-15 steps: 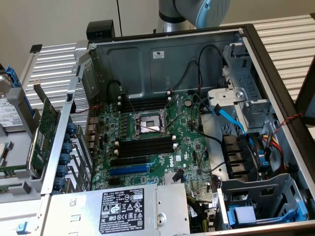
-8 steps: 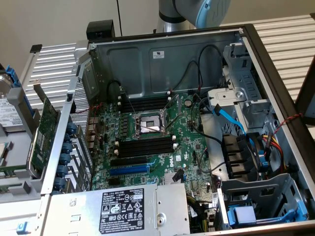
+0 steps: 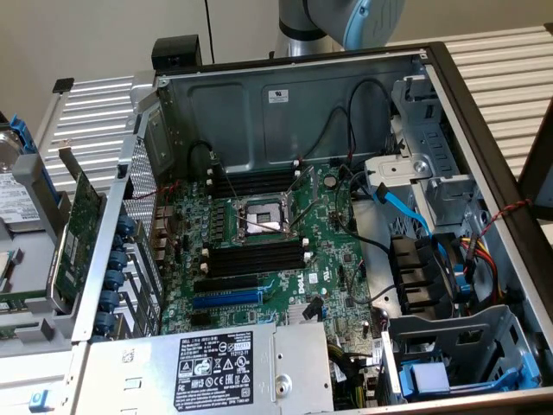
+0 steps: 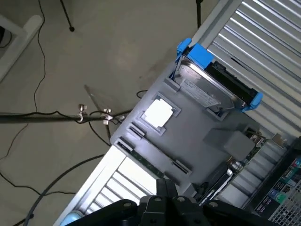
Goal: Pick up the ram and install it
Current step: 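Pick up the ram and move it above insertion slot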
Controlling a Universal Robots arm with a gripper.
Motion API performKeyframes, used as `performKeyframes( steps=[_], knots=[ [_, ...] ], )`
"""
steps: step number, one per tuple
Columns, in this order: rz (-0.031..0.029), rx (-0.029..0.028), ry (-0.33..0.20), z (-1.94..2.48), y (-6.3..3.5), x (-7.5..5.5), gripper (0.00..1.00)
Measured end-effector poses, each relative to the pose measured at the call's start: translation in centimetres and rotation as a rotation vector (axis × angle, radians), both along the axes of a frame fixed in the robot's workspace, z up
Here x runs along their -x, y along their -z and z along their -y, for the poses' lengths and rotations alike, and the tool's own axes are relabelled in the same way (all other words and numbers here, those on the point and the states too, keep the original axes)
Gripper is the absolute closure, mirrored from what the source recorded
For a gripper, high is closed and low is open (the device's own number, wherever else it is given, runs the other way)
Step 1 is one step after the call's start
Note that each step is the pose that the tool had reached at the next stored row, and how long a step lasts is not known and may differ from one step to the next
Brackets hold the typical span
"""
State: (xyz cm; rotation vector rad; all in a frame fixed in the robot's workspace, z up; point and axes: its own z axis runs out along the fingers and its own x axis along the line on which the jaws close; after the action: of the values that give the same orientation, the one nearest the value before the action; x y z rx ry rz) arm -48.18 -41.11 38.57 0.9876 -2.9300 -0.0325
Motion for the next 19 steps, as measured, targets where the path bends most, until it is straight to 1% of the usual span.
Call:
performKeyframes(
  steps=[6,19],
  knots=[
    [0.0004,0.0000,-0.109,0.00,0.02,0.00,0.89],
    [0.0042,0.0001,-0.345,0.00,0.05,0.00,0.89]
  ],
)
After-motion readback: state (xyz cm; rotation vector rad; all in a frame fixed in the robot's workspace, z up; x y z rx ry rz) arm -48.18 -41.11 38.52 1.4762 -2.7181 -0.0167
